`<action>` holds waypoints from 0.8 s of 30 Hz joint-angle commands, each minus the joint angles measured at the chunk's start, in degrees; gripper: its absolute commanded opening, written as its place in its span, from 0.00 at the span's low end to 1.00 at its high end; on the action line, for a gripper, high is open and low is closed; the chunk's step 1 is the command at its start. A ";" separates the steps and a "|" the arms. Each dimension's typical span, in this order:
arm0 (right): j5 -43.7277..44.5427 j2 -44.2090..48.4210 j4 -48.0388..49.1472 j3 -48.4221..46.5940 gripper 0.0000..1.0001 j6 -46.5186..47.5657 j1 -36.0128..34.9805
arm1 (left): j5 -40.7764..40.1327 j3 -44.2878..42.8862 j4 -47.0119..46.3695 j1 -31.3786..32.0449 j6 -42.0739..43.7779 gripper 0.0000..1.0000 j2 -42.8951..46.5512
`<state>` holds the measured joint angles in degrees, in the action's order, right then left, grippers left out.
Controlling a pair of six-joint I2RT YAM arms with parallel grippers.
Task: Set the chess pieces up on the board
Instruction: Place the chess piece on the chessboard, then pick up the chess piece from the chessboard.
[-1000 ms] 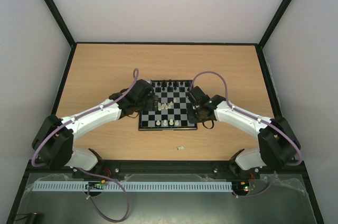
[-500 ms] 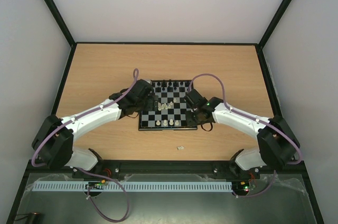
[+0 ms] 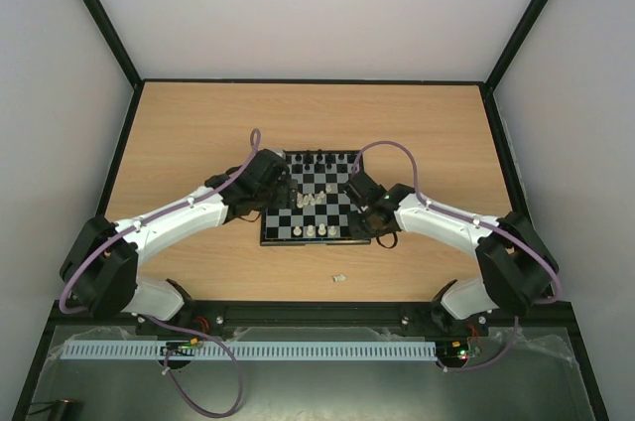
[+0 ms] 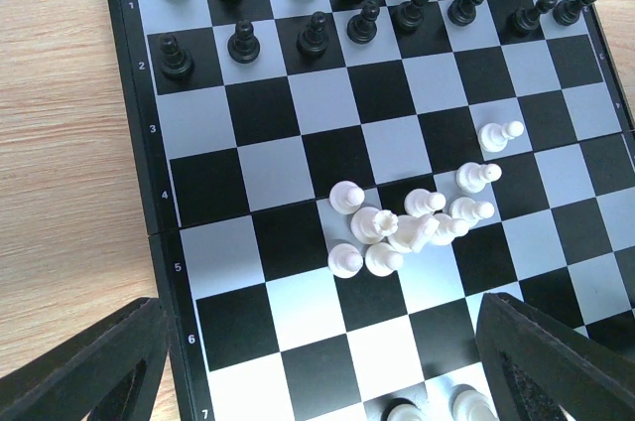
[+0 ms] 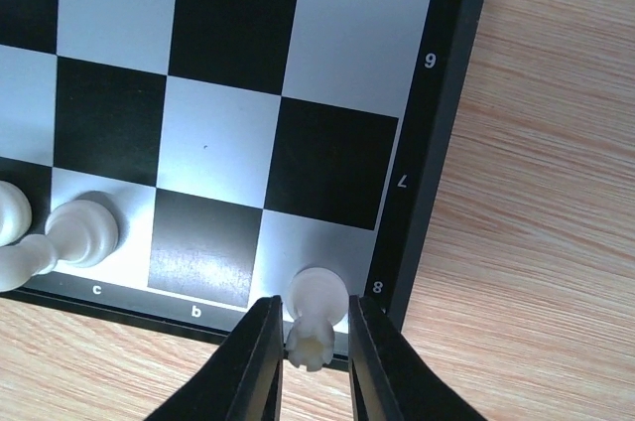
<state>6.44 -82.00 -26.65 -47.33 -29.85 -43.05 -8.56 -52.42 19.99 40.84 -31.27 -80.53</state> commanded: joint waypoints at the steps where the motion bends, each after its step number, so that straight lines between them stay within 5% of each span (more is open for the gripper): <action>1: 0.80 -1.16 -0.85 -0.02 0.21 -0.13 -0.45 | 0.03 0.52 -0.13 -0.15 -0.10 0.88 1.30; 5: 1.47 -0.99 -1.53 -1.16 0.27 0.04 -0.47 | 0.11 0.48 -0.20 -0.15 -0.10 0.88 1.28; 8: 2.21 0.58 -2.35 -2.48 0.42 0.14 -0.52 | 0.45 0.24 -0.33 -0.08 -0.03 0.89 0.97; 14: 3.77 3.89 -4.49 -6.27 0.49 0.73 -0.53 | 1.05 -0.26 -1.13 1.08 -0.12 0.89 -0.81; 24: 4.78 4.26 -5.55 -8.35 0.49 2.10 -0.46 | 0.76 -0.48 -3.10 1.62 -0.03 0.67 -5.75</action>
<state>10.00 -78.46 -28.62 -54.52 -28.58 -43.22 -7.55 -52.42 18.13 42.37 -31.48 -84.18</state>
